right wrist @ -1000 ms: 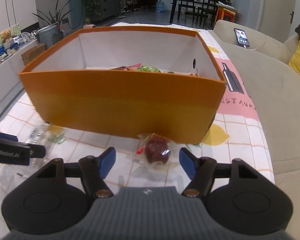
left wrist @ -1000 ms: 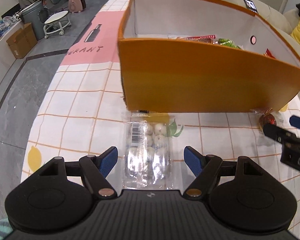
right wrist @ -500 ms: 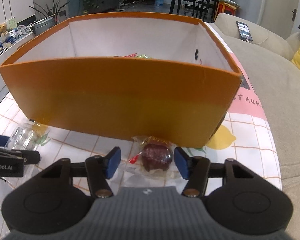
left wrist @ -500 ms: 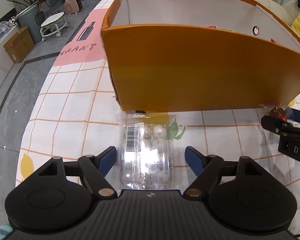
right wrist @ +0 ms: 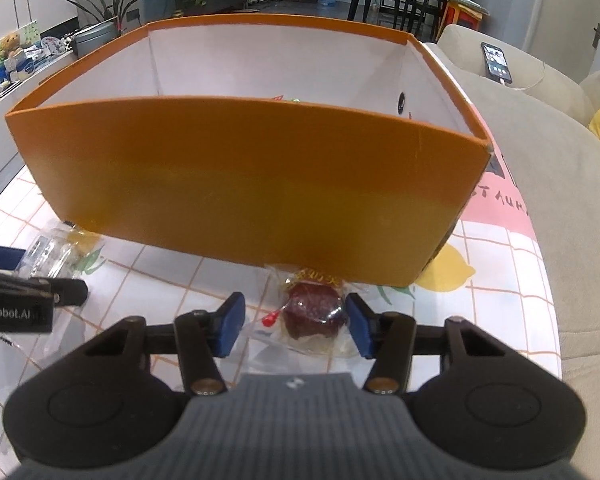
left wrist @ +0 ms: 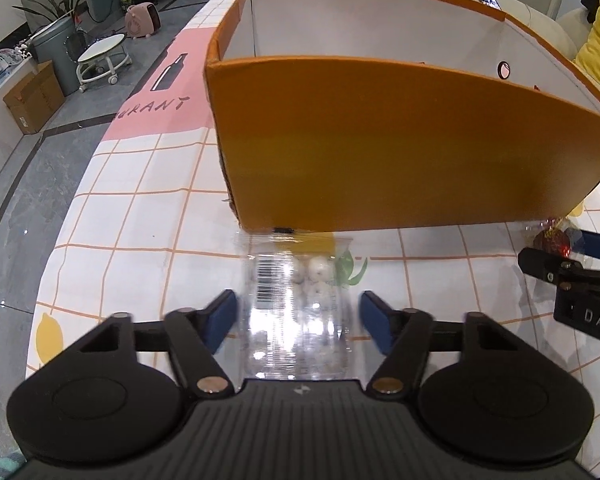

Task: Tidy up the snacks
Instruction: 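Grasp the clear quail-egg pack with the left tool while the right tool grasps the red-wrapped candy, then lower the quail-egg pack into the box with the left tool while the right tool drops the candy in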

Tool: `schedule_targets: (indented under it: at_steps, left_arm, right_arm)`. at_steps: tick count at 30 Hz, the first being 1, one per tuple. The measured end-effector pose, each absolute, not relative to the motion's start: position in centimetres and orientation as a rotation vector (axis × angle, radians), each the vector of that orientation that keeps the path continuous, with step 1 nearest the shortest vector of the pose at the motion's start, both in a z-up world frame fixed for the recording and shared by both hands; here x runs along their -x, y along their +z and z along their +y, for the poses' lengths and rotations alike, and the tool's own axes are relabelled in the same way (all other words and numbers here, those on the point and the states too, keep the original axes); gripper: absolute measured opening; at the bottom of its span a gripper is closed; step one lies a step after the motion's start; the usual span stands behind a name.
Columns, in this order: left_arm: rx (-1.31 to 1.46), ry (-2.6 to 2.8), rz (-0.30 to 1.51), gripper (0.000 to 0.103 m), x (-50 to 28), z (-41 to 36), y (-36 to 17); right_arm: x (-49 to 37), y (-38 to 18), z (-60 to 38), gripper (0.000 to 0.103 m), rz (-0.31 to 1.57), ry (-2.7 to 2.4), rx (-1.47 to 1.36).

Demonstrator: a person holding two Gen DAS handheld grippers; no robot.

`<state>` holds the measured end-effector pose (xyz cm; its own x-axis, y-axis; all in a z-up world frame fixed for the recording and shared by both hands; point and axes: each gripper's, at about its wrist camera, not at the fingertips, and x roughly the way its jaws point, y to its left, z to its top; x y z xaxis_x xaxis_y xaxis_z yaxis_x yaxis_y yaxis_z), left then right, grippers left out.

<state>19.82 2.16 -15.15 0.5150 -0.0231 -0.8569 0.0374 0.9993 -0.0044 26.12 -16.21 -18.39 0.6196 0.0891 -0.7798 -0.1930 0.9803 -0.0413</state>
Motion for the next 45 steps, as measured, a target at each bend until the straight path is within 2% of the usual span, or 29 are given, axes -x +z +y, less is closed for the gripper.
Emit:
schedule_targets:
  at_steps: [6,13,16,21,35,45]
  left_arm:
    - [-0.030,-0.032,1.028,0.060,-19.3,1.9,-15.0]
    - [-0.021,-0.054,1.053,0.058,-17.7,1.5,-14.6]
    - [-0.011,-0.063,1.048,0.058,-16.9,1.2,-14.3]
    - [-0.030,-0.100,1.014,0.058,-15.0,0.0,-12.8]
    - [-0.009,-0.148,0.861,0.058,-12.2,-0.6,-4.3]
    - [-0.024,-0.188,0.744,0.058,-16.9,-0.6,1.8]
  right_arm:
    - [-25.1,-18.1,-16.1,0.052,0.903,0.163,0.123]
    - [-22.2,-17.6,-16.0,0.051,0.917,0.194,0.123]
    - [-21.1,-17.5,-16.3,0.040,0.931,0.202,0.117]
    - [-19.4,-16.4,-16.6,0.039,0.918,0.210,0.106]
    - [-15.0,-7.8,-17.5,0.039,0.731,0.244,0.063]
    - [-17.4,-0.5,-18.1,0.039,0.581,0.304,0.093]
